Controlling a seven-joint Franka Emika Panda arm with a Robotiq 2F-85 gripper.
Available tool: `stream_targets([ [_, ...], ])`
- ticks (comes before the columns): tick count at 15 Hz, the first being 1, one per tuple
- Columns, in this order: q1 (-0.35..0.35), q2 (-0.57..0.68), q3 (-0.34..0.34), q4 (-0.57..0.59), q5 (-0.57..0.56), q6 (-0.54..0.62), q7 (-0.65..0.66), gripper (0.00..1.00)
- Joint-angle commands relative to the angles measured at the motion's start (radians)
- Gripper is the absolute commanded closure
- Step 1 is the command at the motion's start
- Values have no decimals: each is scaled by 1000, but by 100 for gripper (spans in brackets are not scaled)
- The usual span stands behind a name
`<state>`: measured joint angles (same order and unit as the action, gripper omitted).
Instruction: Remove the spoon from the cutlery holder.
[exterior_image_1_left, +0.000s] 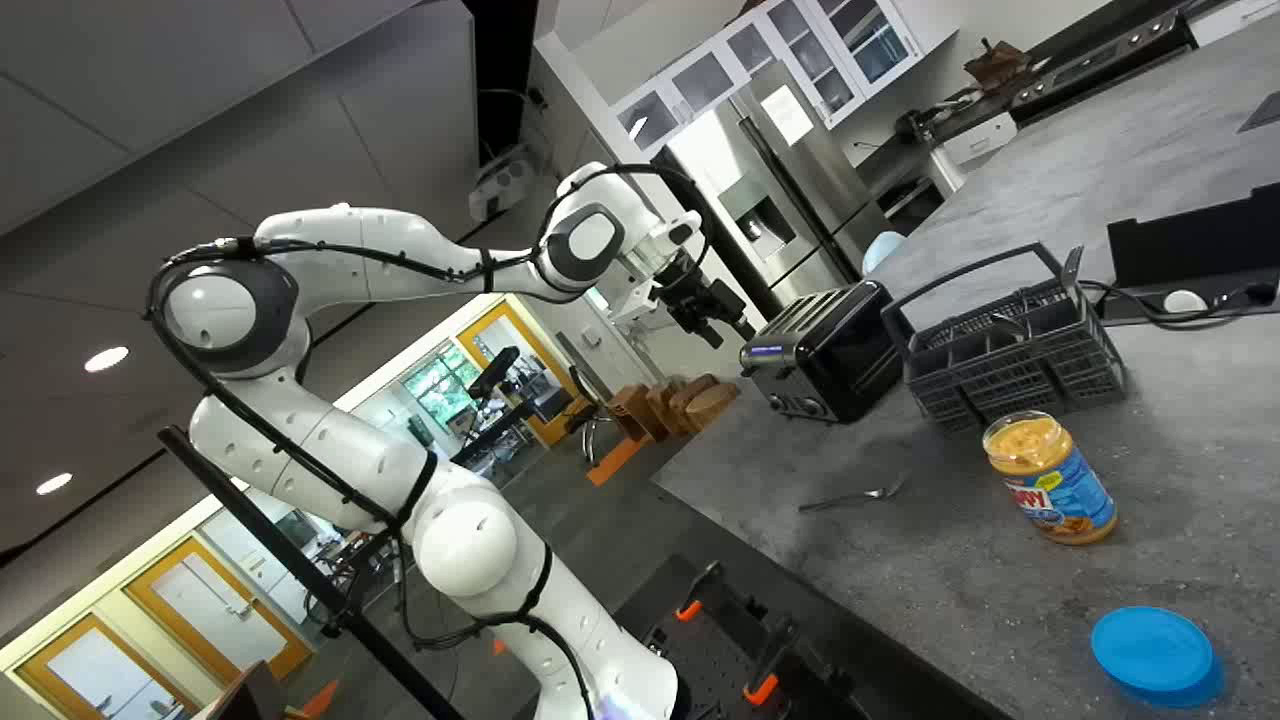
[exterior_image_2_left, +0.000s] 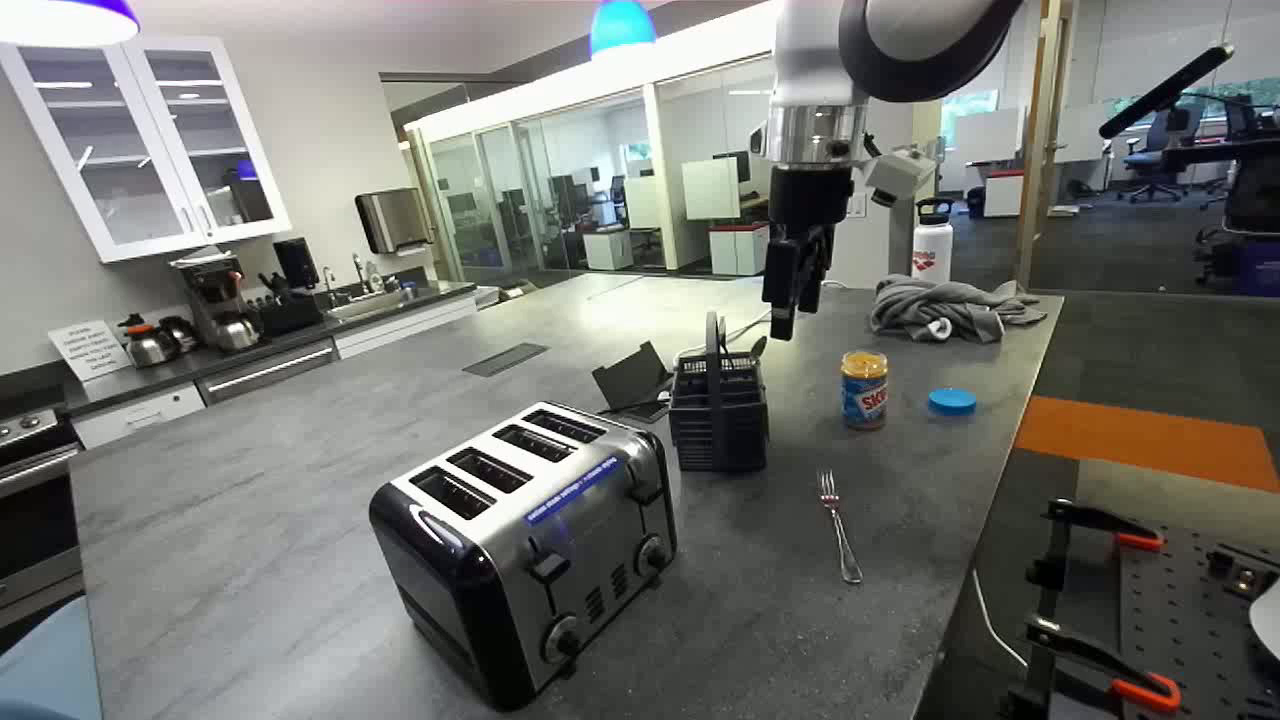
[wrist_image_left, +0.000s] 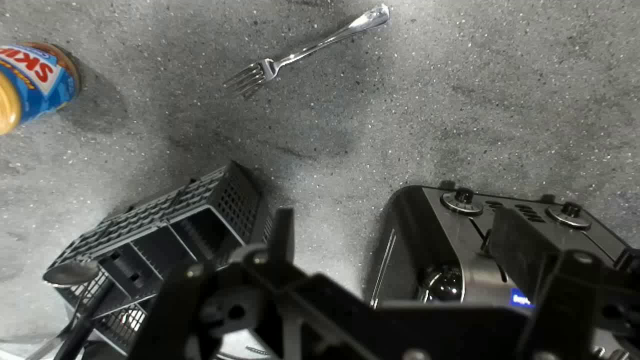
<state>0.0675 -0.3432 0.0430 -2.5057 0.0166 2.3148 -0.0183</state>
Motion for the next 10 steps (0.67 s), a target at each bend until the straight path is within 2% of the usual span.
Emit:
stream_targets([
  [1, -2, 0, 2, 1, 1, -2, 0, 0],
  [10, -10, 3, 2, 1, -6, 18, 14, 0],
])
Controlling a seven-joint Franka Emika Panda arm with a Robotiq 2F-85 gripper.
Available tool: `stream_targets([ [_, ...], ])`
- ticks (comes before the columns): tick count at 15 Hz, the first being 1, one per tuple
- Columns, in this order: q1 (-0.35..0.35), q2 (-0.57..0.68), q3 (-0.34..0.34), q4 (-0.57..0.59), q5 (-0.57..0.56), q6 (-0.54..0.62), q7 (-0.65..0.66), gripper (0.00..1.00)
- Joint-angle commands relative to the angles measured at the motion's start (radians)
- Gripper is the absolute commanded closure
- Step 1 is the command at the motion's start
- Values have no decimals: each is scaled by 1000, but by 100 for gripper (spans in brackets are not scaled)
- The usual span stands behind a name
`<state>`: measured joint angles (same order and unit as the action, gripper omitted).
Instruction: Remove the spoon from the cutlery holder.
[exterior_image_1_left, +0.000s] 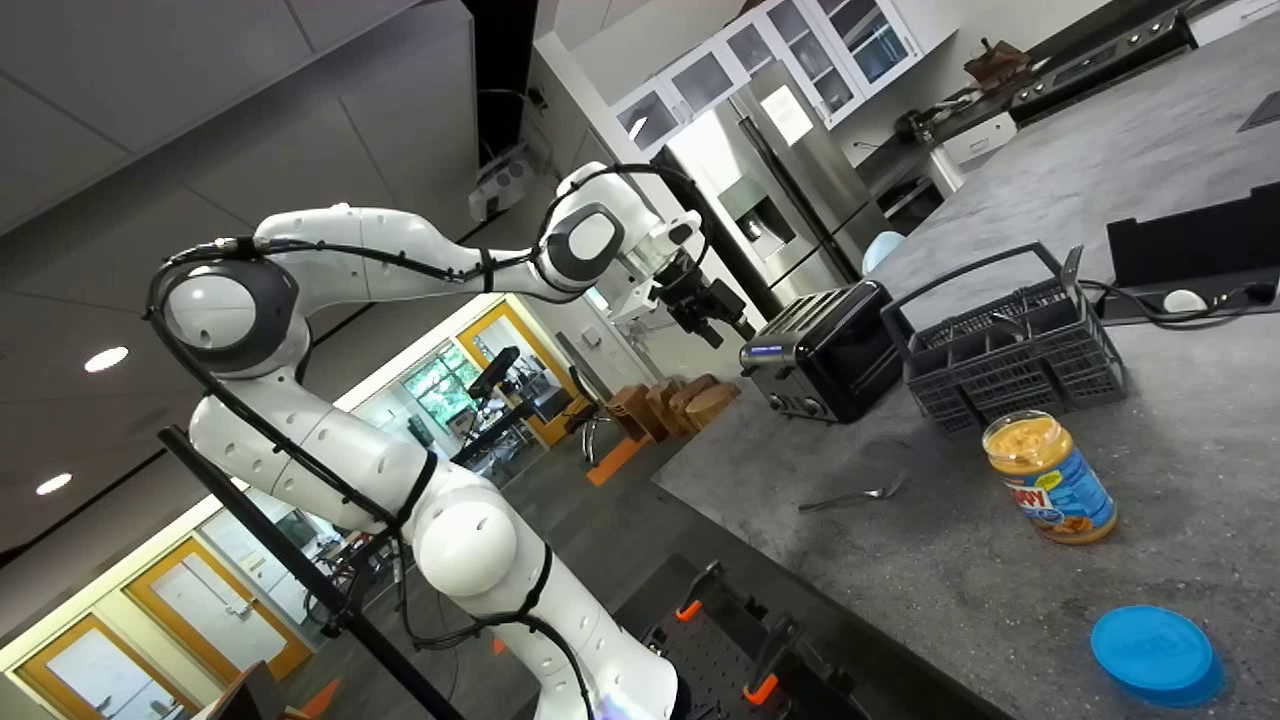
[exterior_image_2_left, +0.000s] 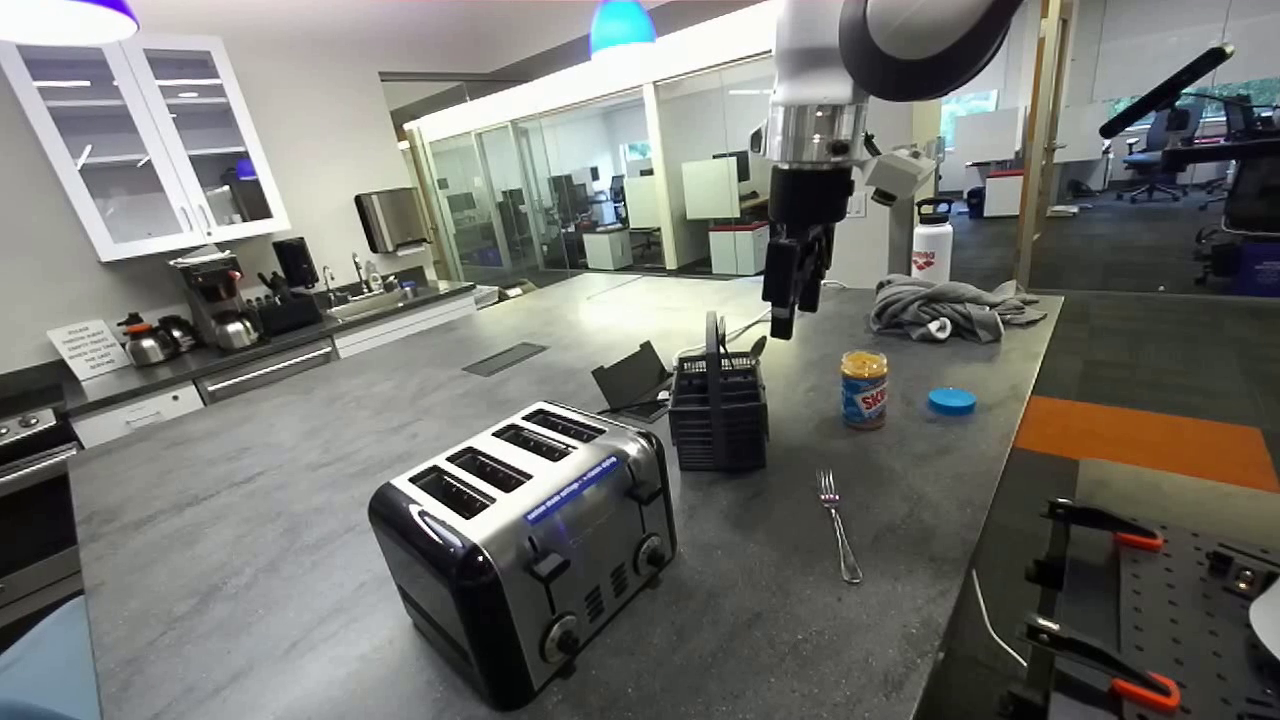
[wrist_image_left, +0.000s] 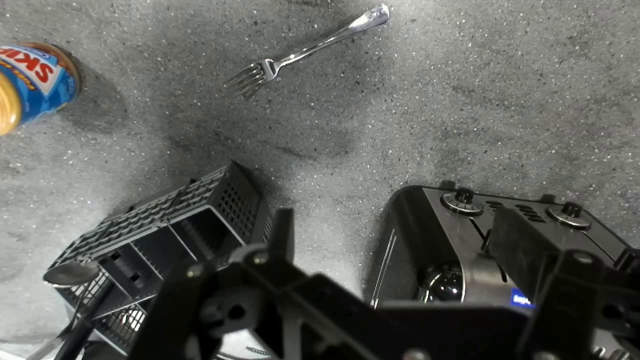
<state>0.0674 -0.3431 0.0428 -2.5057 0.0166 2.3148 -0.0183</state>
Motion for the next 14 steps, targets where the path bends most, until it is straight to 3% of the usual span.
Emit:
stream_targets([
  [1, -33, 16, 0, 6, -21, 52, 53, 0],
  [10, -246, 247, -126, 109, -124, 311, 221, 0],
  [14, -281, 377, -190, 174, -98, 446, 337, 0],
])
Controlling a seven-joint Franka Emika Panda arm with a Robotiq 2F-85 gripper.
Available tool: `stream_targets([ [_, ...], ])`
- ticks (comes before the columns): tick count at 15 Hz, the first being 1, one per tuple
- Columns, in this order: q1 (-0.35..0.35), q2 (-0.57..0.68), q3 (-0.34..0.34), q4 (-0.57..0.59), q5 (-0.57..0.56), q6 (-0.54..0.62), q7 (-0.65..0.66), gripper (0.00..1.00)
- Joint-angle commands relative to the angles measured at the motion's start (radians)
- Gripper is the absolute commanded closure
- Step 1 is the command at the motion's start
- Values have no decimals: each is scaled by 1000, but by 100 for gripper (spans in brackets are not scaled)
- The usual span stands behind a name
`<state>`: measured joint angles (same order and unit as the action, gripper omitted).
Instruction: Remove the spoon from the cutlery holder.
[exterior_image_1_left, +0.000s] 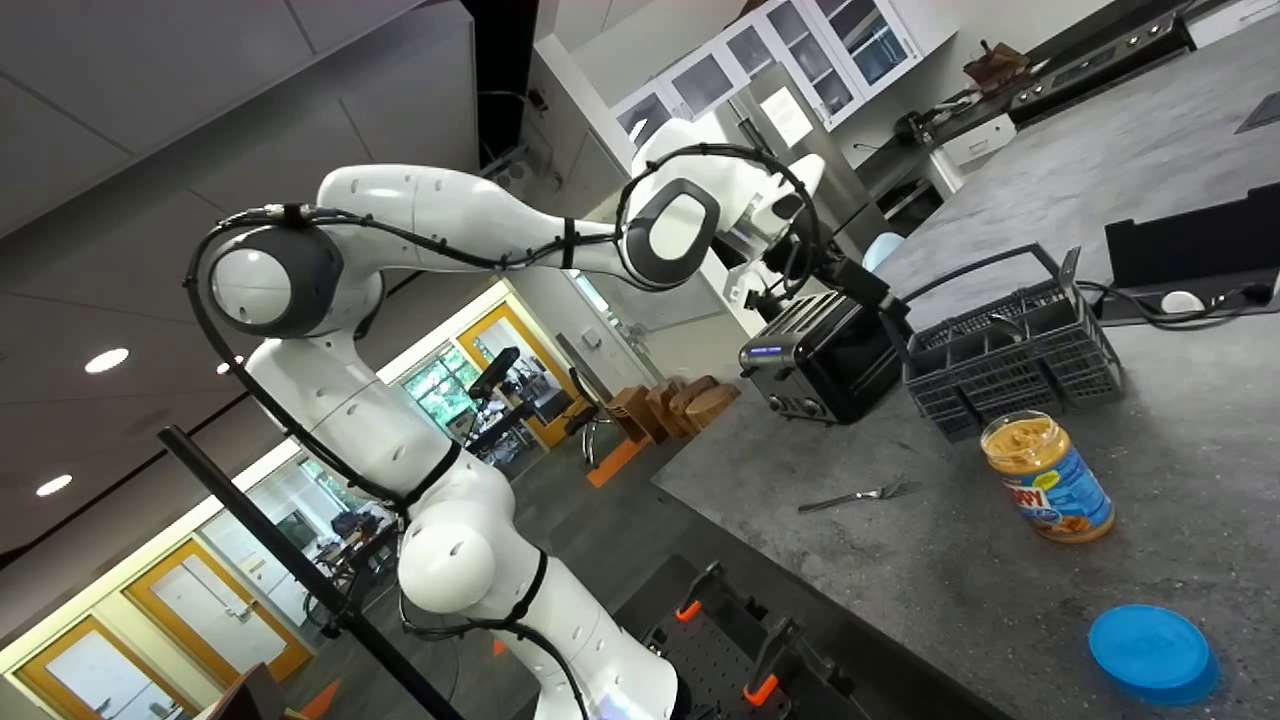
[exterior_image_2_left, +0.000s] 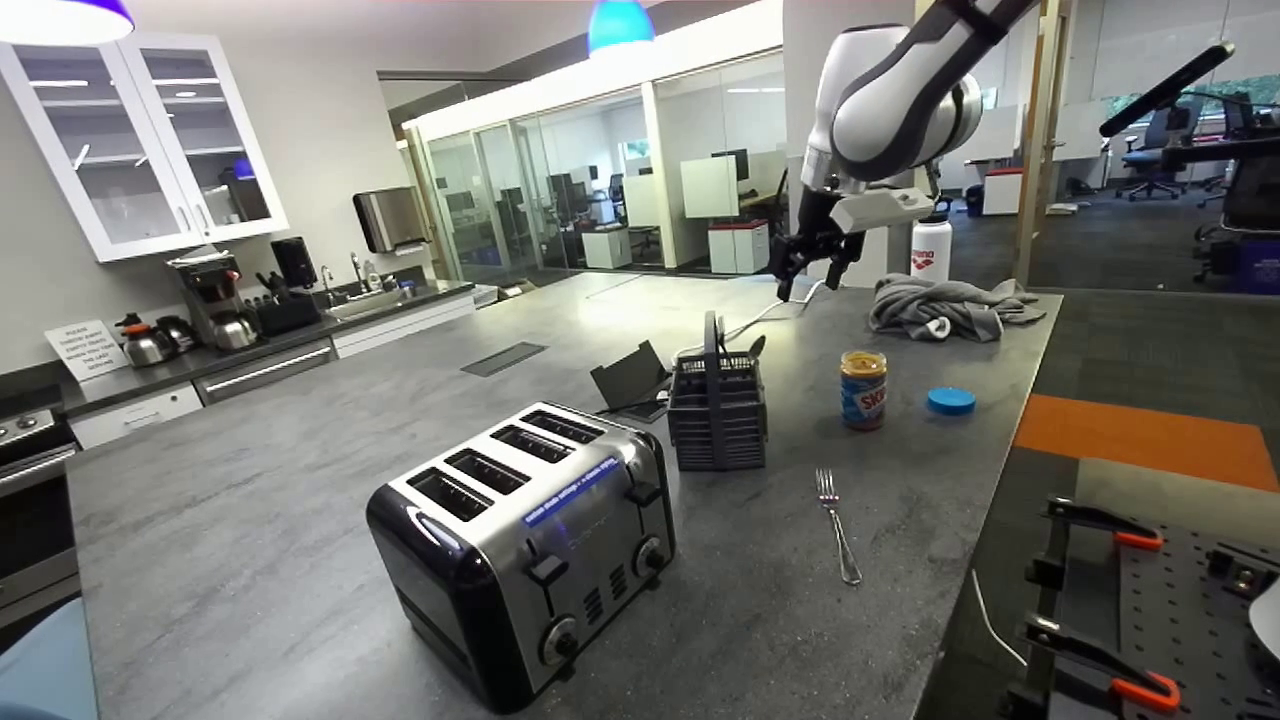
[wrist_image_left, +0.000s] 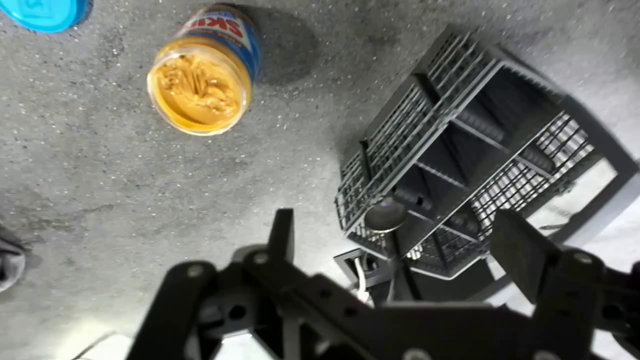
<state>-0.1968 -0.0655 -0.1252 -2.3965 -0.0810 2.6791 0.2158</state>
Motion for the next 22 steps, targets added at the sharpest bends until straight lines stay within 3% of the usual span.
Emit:
stream_targets([
  [1, -18, 123, -34, 79, -18, 103, 165, 0],
  [2, -9, 134, -43, 78, -36, 128, 238, 0],
  [3, -3, 93, -49, 47, 0, 92, 119, 0],
  [9, 9, 148, -64, 83, -6, 117, 247, 0],
  [22, 35, 239, -58, 135, 389, 131, 619, 0],
])
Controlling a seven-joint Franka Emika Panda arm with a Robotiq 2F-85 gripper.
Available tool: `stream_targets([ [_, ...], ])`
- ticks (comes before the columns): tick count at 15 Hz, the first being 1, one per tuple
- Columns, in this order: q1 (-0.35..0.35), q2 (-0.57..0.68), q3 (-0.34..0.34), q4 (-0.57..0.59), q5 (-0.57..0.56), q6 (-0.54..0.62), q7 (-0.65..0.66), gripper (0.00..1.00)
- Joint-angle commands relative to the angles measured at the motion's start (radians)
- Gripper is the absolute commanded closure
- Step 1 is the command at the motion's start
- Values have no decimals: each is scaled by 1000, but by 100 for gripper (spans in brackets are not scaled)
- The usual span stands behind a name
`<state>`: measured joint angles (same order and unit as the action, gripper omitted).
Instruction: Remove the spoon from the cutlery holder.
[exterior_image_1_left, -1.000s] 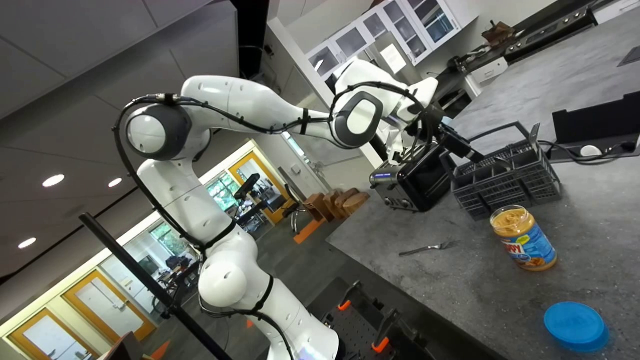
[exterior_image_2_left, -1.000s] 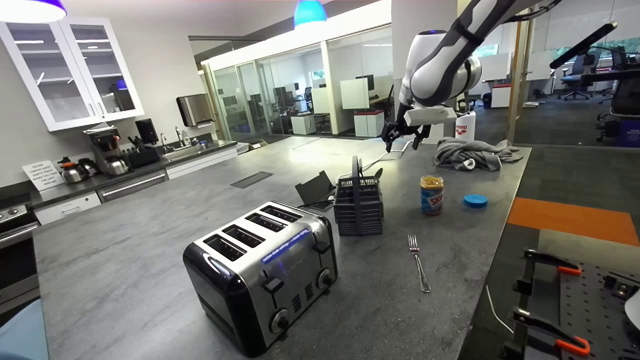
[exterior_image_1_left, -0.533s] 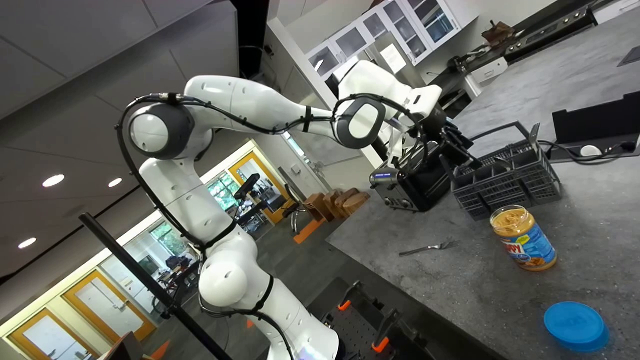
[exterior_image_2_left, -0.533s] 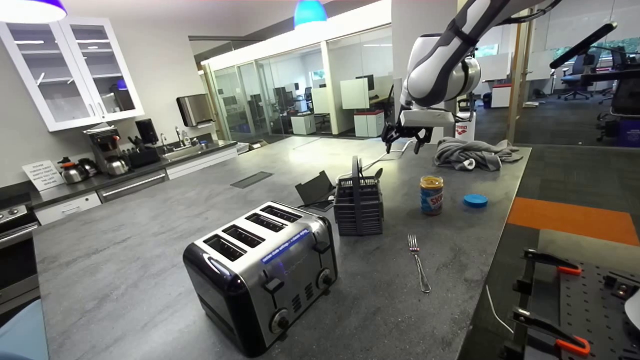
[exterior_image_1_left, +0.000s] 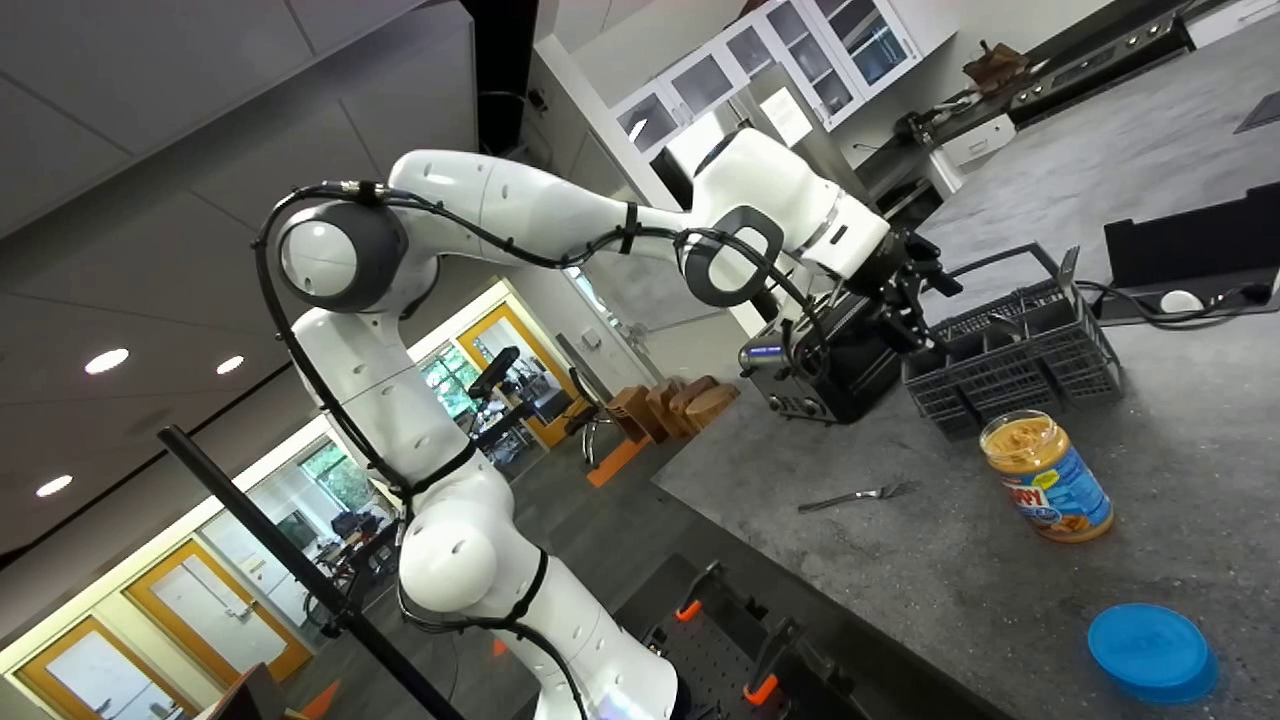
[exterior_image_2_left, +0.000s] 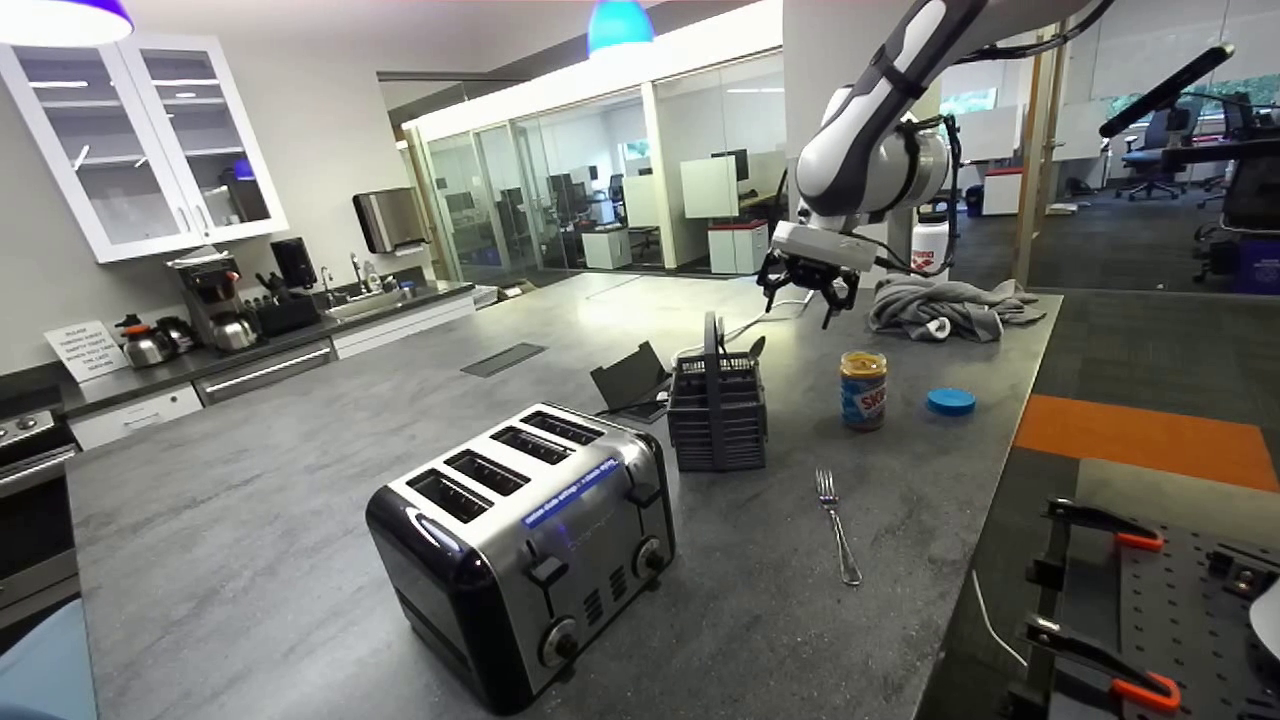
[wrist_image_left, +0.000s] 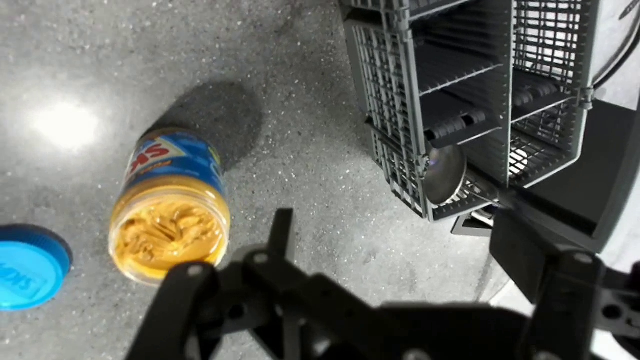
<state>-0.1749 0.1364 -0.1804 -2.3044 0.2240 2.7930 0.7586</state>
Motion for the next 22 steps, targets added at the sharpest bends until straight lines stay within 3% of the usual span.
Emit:
stream_targets([
  [1, 13, 51, -2, 57, 114, 24, 102, 0],
  [7, 20, 132, 24, 136, 275, 84, 251, 0],
  [8, 16, 99, 6, 100, 226, 58, 211, 0],
  [18, 17, 149, 35, 123, 266, 73, 197, 0],
  [21, 17, 159, 41, 125, 269, 77, 193, 28],
  [22, 16, 165, 42, 127, 271, 78, 193, 27],
])
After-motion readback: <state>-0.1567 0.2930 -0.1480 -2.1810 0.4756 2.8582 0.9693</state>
